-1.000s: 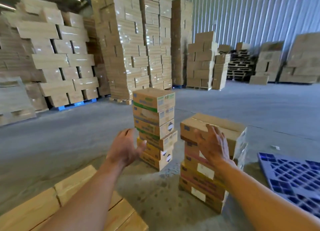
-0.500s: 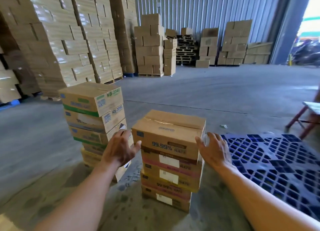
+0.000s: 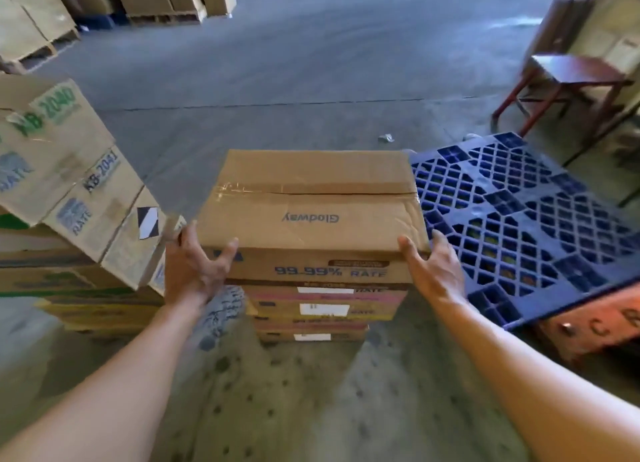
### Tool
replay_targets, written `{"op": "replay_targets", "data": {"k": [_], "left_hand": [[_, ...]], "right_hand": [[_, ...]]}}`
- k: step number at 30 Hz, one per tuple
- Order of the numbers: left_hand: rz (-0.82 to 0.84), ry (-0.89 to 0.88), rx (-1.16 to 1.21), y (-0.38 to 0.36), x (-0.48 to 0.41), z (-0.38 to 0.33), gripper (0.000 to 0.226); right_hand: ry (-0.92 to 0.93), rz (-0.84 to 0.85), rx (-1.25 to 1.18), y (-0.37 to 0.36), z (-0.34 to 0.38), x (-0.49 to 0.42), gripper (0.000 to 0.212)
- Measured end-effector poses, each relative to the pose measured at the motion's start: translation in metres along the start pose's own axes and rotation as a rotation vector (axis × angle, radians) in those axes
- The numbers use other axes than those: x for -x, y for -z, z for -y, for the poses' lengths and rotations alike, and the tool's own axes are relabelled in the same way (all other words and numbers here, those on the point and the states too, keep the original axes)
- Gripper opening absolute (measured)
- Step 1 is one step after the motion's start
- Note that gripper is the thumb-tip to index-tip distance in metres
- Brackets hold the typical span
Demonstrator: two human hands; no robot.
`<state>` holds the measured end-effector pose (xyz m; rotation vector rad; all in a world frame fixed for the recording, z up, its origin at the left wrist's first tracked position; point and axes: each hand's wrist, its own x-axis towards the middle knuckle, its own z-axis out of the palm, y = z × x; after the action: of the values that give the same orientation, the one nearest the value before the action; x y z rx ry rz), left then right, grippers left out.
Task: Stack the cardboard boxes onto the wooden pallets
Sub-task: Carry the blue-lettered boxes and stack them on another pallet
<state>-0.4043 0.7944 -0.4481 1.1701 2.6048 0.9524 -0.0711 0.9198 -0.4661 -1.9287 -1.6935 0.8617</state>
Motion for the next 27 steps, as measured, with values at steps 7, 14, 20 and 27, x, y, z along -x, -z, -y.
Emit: {"op": "replay_targets", "data": {"k": [7,14,20,27], "left_hand": [[0.02,0.235,0.203,-0.031,-0.053,0.045,0.095],[0.037,0.237,0.449,-0.046,-0.053,0.05,0.078],[0.128,0.337,0.567,-0.033,-0.056,0.051,0.081],[0.027,0.359,0.677,0.008,-0.028,0.029,0.09]], "right_hand": [[-0.124,-0.095,-0.256,-0.033,-0.005,-0.028,0.098],[-0.179,-0.044,-0.567,-0.04,-0.009,-0.032,0.061],[-0.153,-0.077,-0.674,-0.036,-0.003,-0.029,0.07],[-0.05,-0.003,-0.719,0.0,0.022,-0.032,0.071]]}}
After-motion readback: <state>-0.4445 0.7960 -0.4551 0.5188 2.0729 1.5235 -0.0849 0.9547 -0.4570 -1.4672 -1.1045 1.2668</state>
